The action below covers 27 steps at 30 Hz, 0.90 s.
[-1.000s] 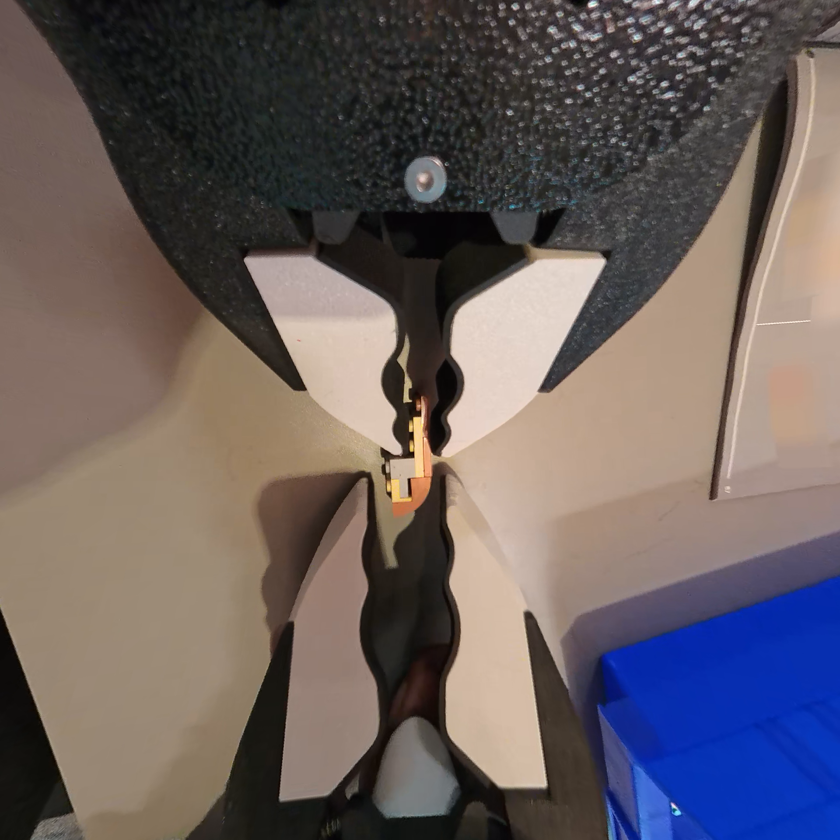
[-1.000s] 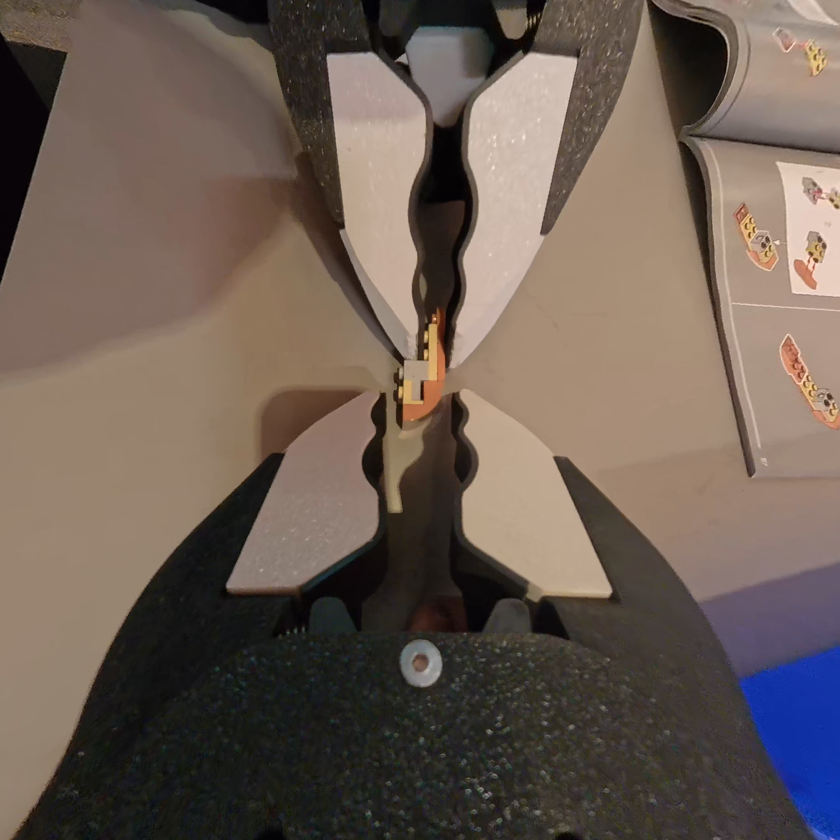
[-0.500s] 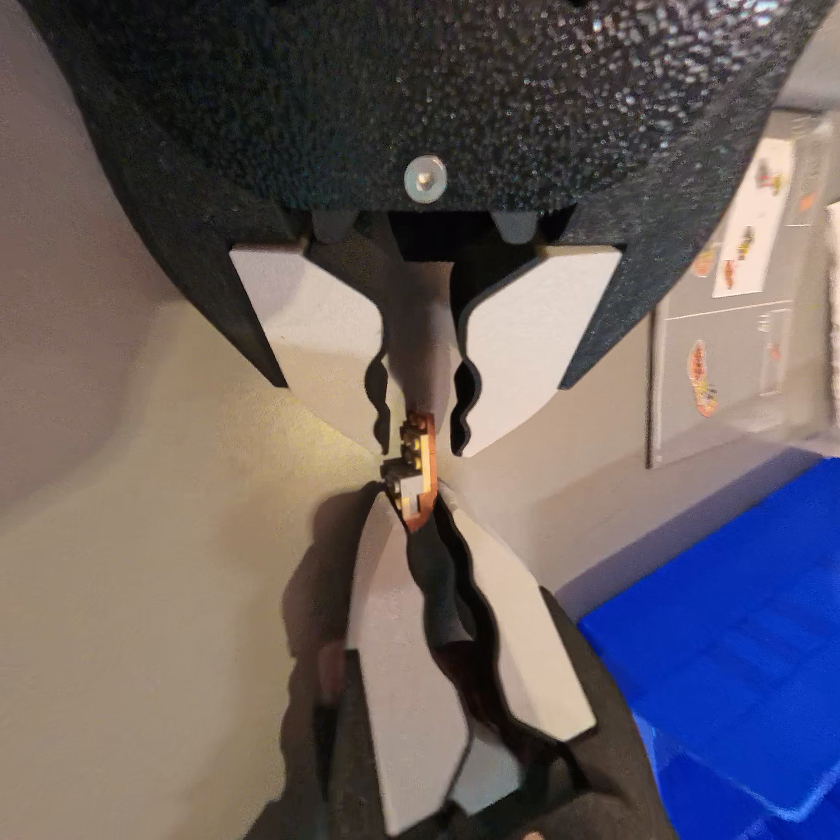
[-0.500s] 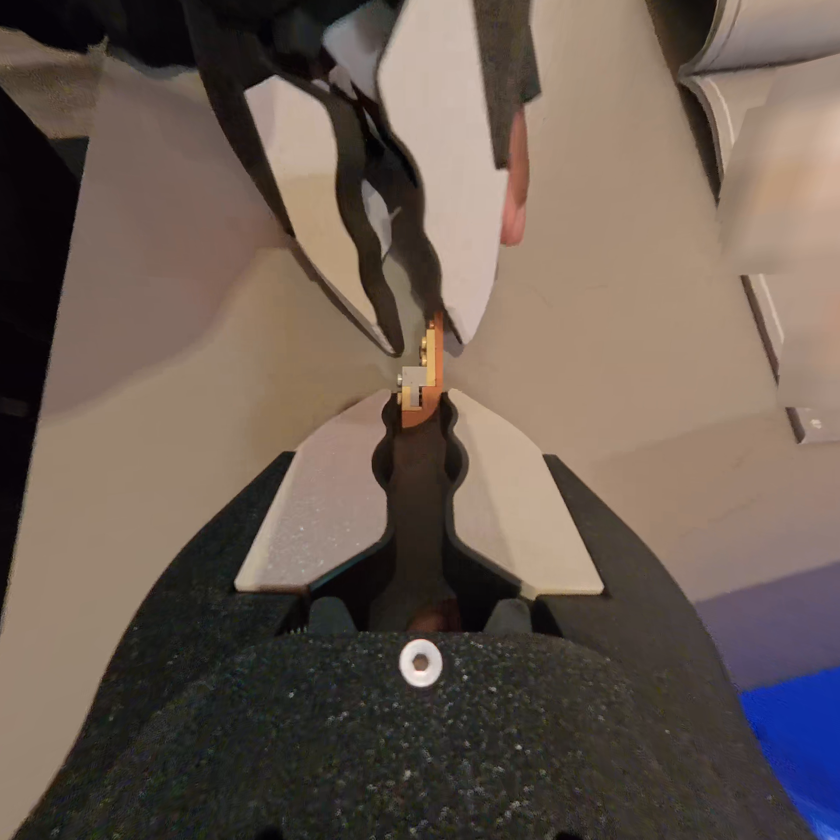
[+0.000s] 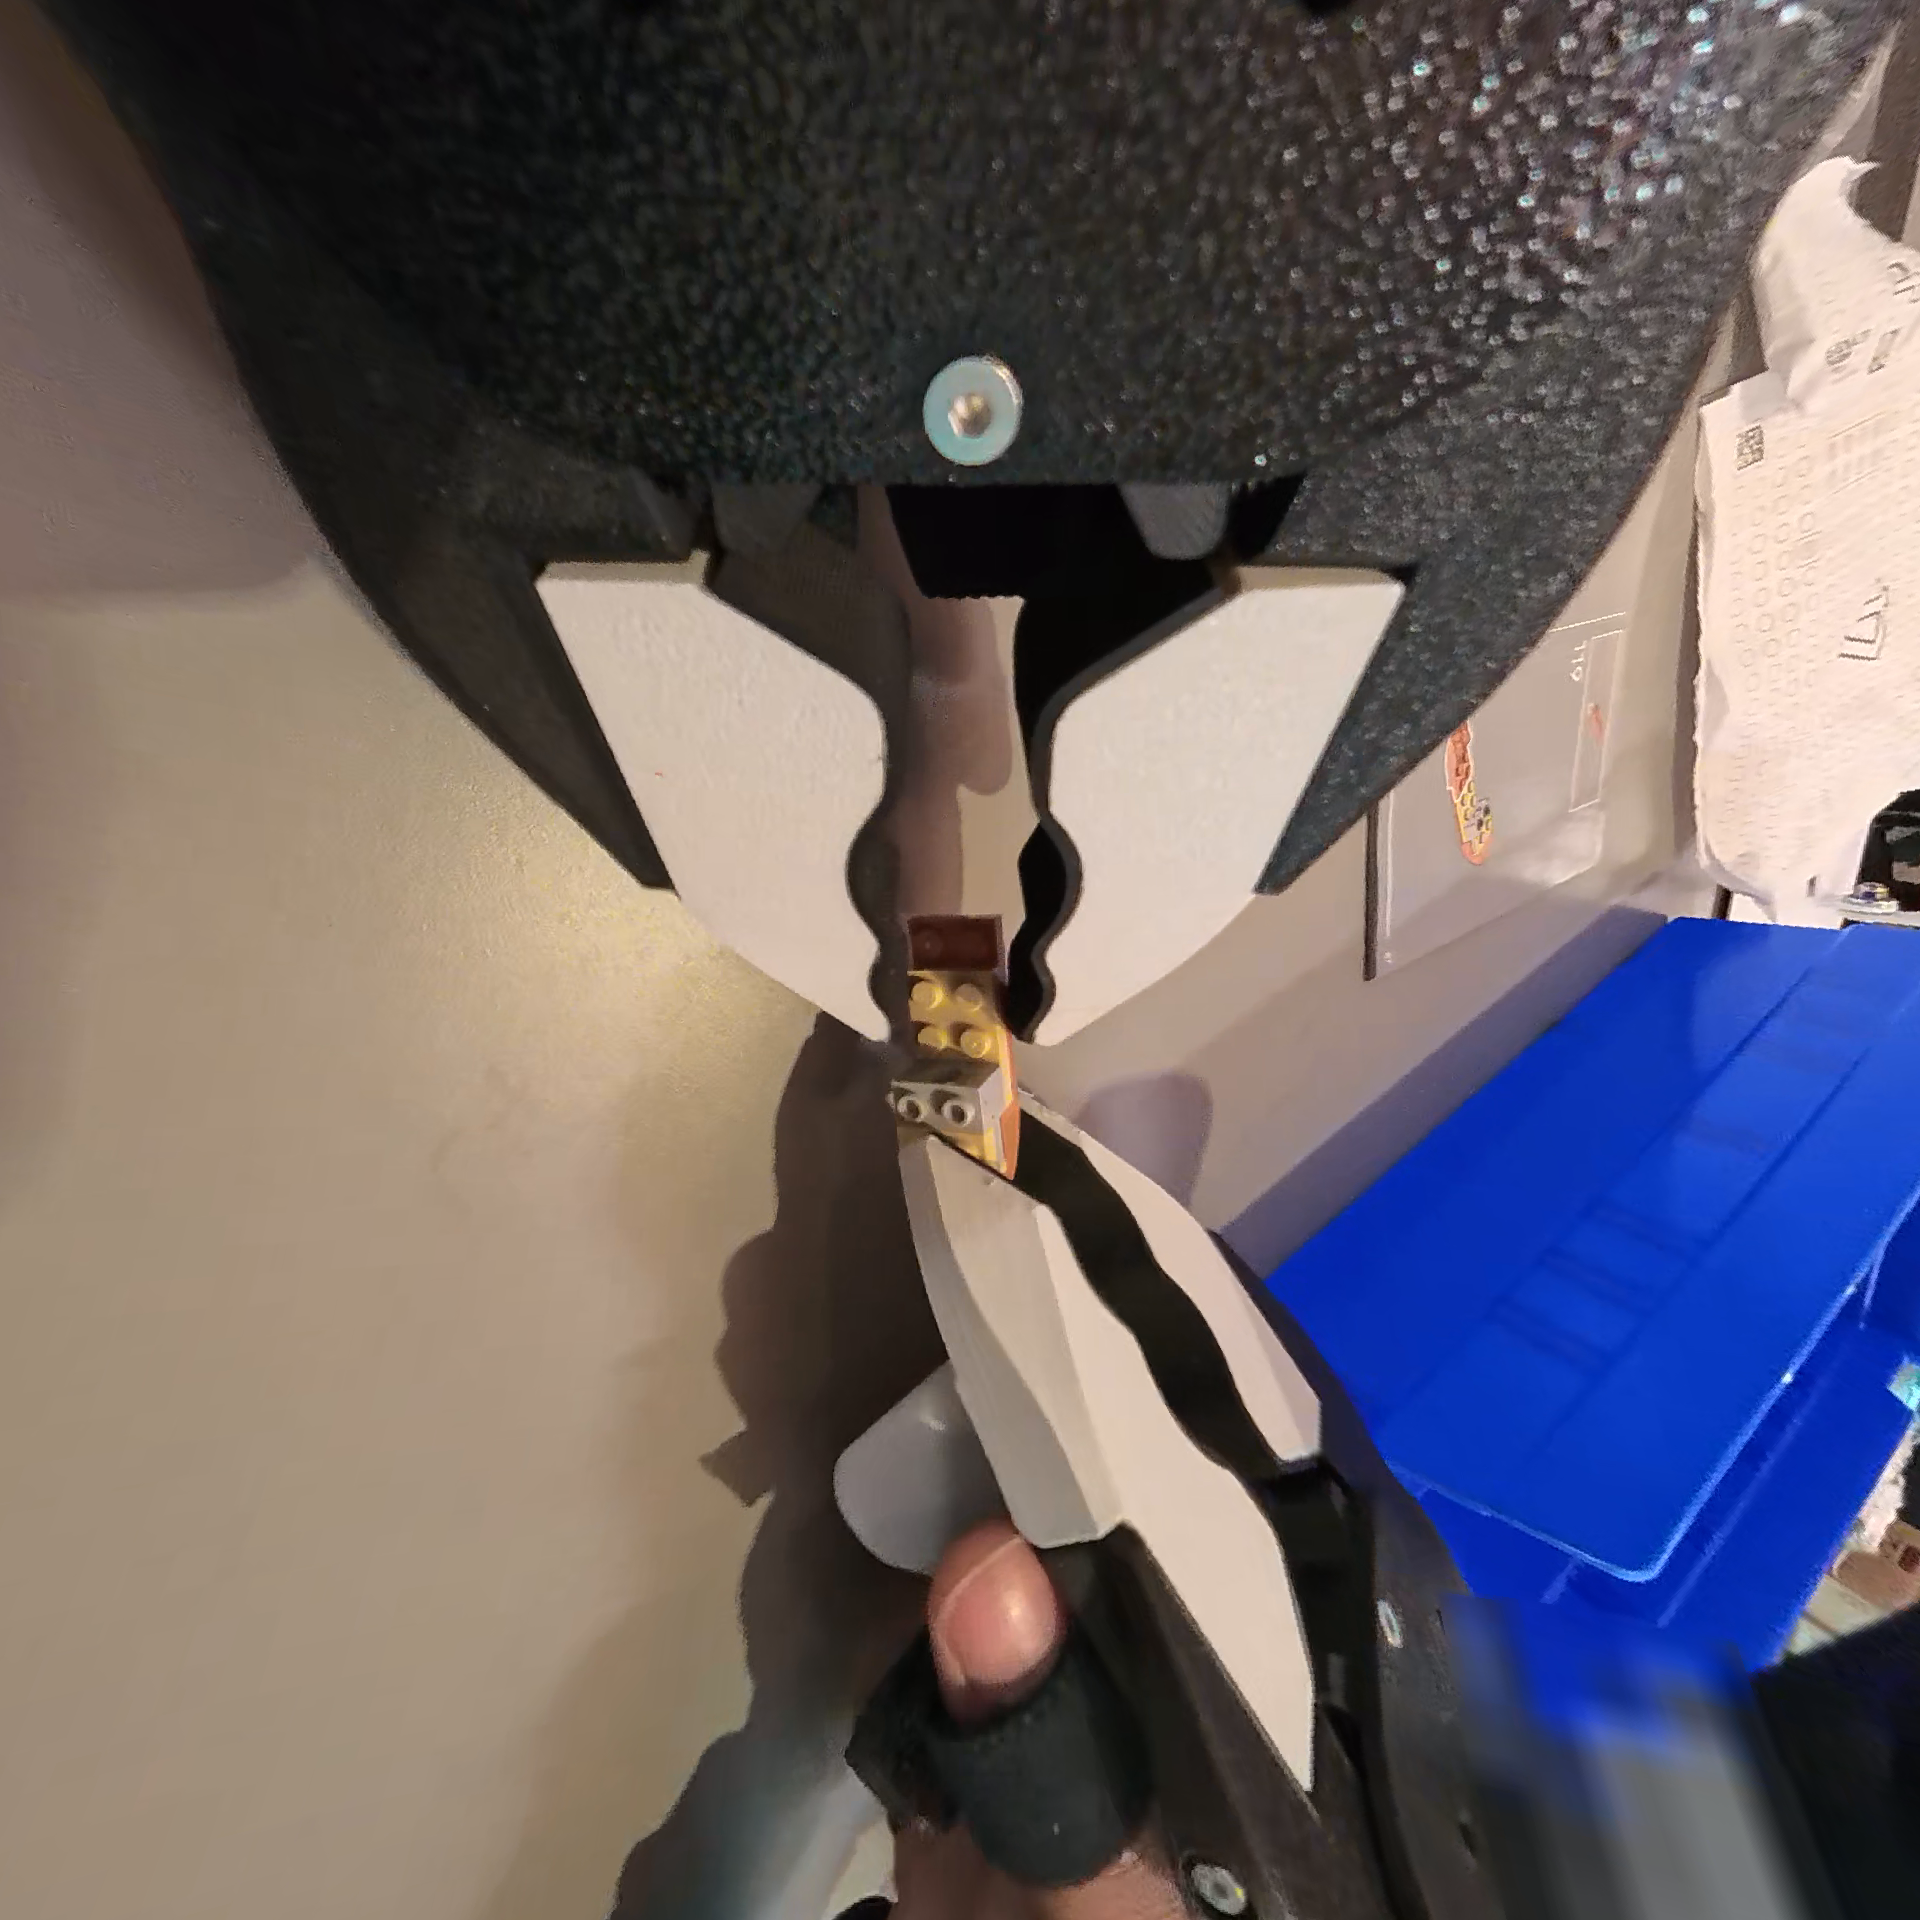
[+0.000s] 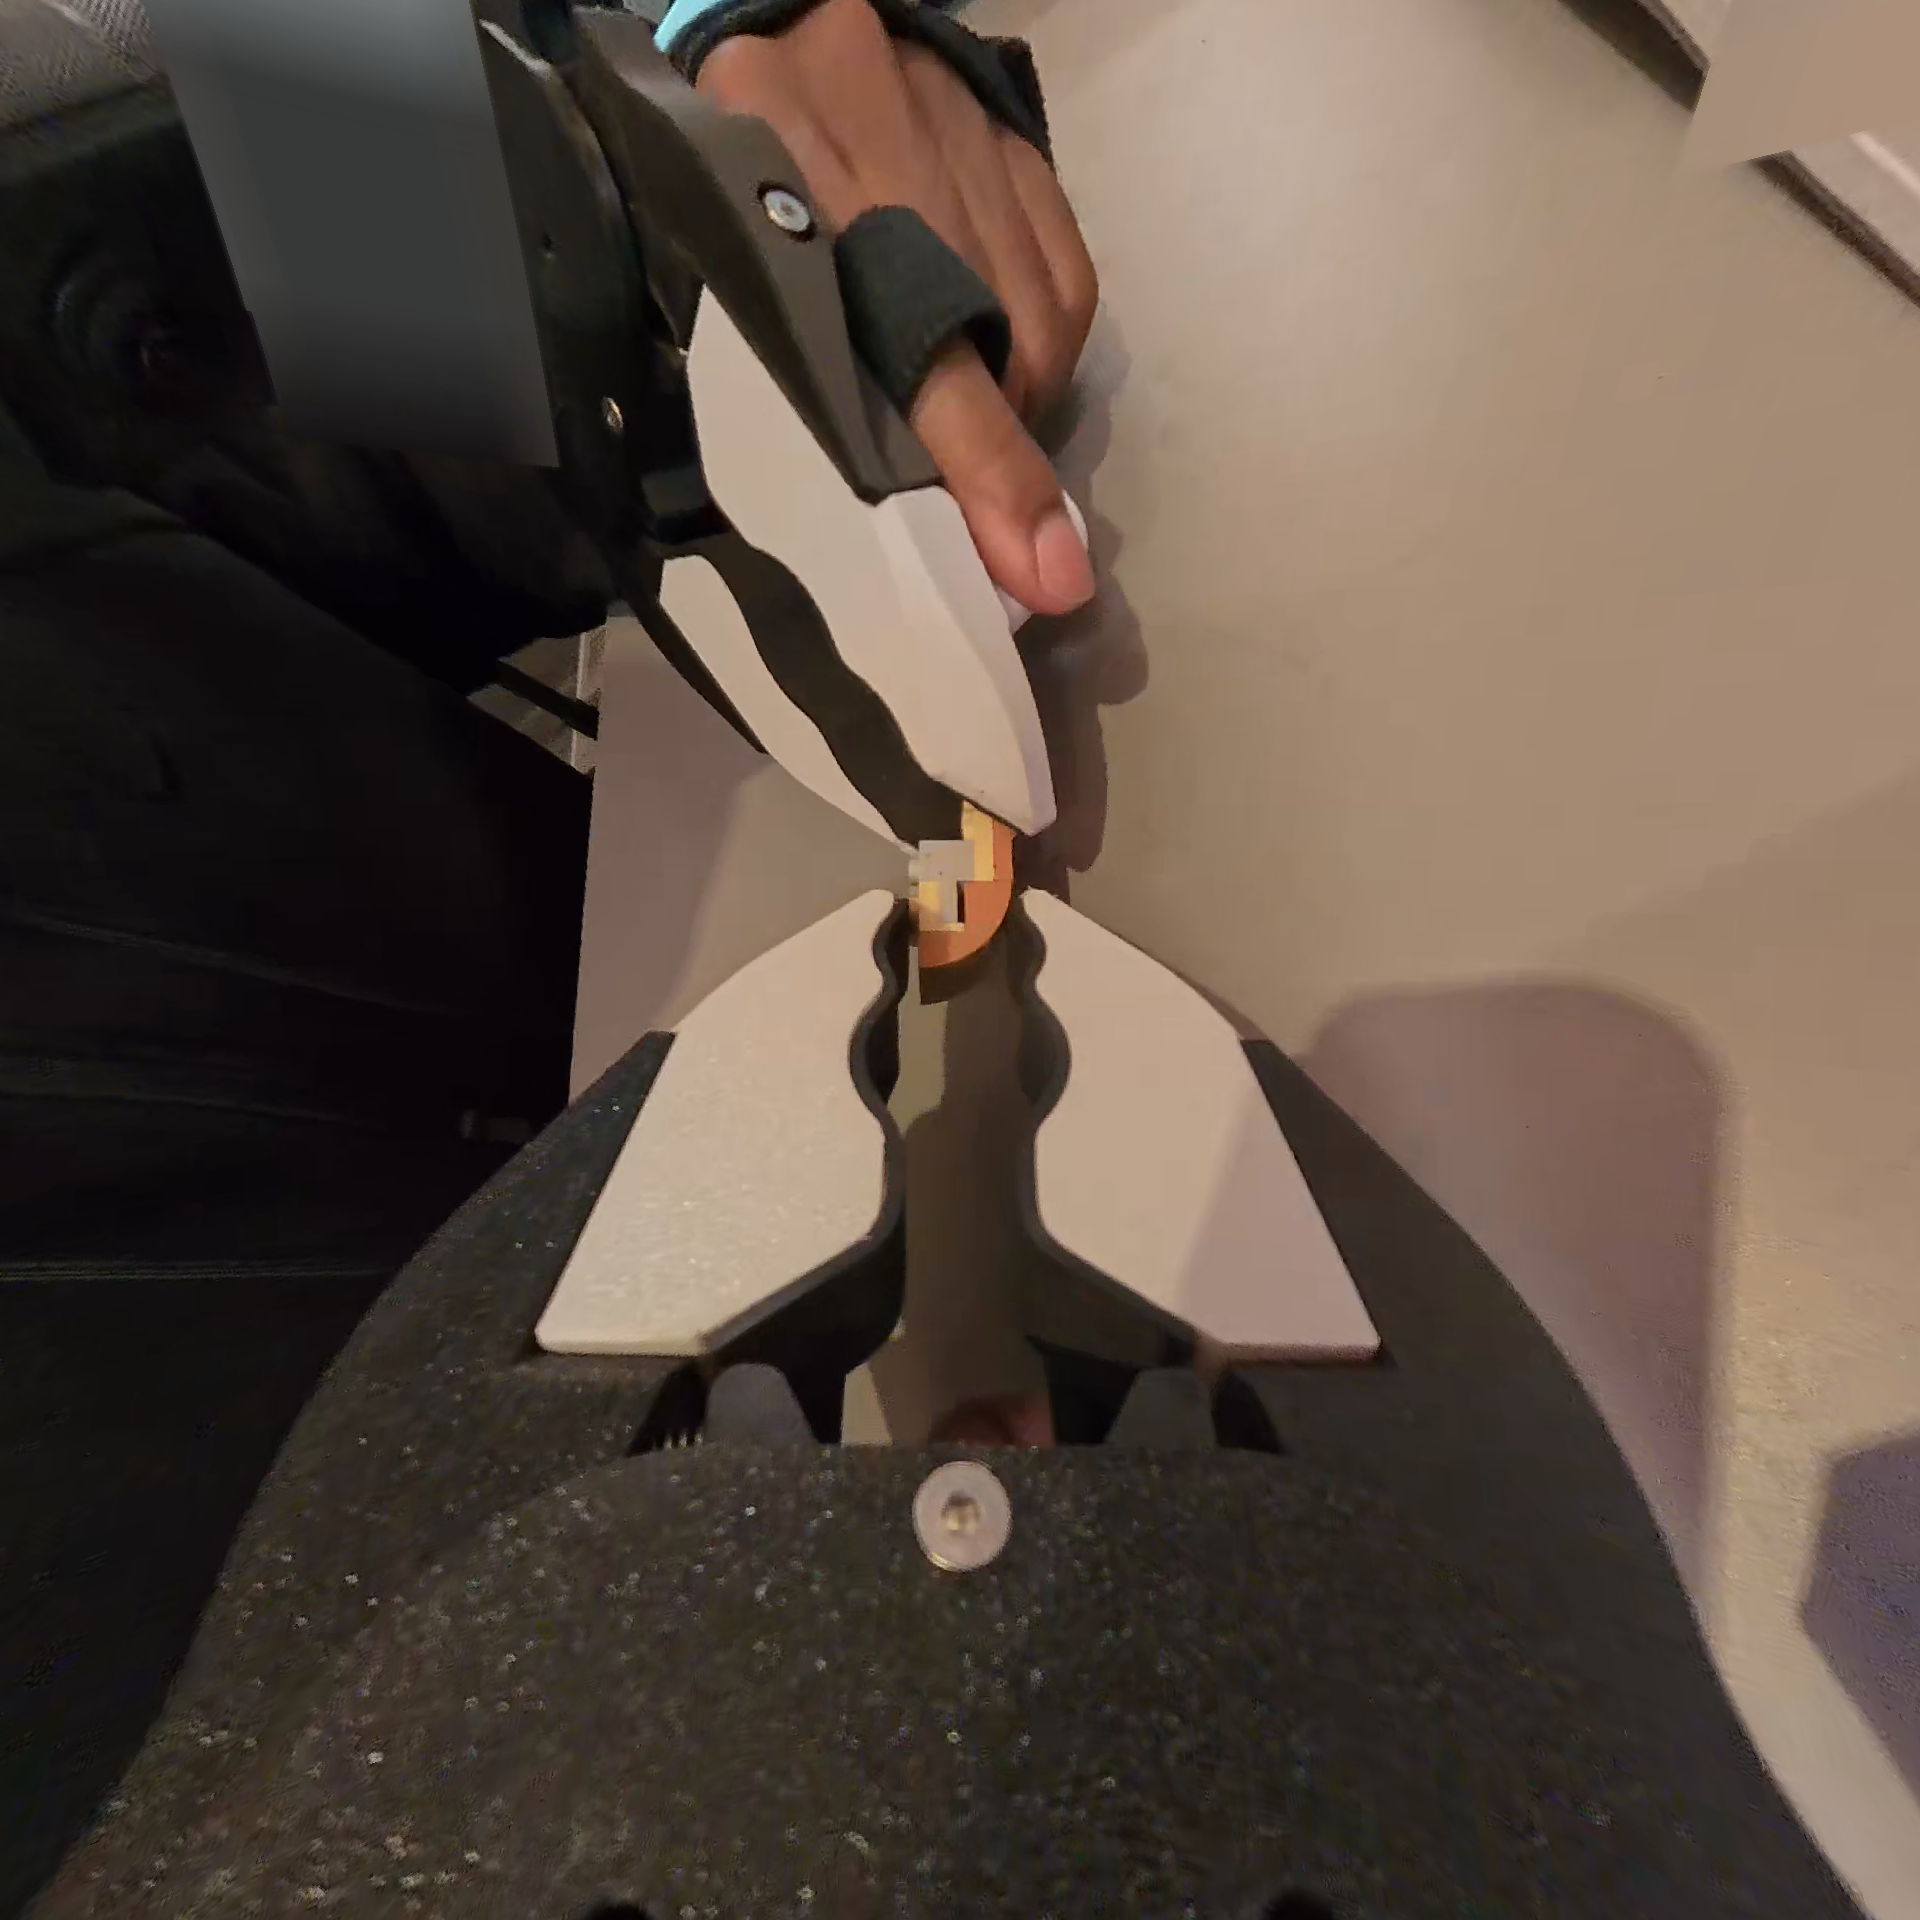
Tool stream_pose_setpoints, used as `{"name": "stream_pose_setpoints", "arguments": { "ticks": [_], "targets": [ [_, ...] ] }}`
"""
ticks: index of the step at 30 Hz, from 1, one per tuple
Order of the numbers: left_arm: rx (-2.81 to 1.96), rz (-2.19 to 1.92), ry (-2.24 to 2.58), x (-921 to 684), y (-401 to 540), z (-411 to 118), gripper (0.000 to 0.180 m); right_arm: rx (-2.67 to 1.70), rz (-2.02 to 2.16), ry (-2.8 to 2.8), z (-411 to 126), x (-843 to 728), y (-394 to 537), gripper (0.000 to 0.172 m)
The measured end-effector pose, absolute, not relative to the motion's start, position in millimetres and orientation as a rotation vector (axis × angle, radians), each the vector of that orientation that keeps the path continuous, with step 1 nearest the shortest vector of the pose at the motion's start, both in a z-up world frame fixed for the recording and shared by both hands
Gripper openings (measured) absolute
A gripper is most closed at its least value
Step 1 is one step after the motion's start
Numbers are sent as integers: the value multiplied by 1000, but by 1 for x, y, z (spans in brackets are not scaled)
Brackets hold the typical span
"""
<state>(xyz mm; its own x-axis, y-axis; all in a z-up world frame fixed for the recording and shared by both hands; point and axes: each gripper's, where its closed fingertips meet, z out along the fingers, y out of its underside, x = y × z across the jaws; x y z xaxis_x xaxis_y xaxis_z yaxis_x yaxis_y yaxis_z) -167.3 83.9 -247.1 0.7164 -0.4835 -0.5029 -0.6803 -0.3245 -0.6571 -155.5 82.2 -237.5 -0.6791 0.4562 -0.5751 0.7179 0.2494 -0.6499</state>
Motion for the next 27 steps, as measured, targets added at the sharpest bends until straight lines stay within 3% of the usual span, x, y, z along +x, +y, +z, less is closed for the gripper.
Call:
{"name": "stream_pose_setpoints", "arguments": {
  "ticks": [4, 8, 17, 23, 27],
  "targets": [
    [-2058, 227, 859, -169, 83, -251, 18, 1114, -1373, 2313, -241, -158, 84, 19],
    [-2171, 40, 724, -167, 80, -255, 18, 1090, -1378, 2564, -245, -168, 91, 33],
    [-2329, -191, 431, -176, 75, -264, 18, 710, -1373, 3026, -247, -165, 84, 36],
    [-2330, -205, 432, -175, 74, -264, 18, 720, -1285, 3167, -257, -173, 84, 19],
    [-2320, -192, 443, -175, 74, -264, 21, 732, -1295, 3156, -257, -173, 85, 18]
  ]
}}
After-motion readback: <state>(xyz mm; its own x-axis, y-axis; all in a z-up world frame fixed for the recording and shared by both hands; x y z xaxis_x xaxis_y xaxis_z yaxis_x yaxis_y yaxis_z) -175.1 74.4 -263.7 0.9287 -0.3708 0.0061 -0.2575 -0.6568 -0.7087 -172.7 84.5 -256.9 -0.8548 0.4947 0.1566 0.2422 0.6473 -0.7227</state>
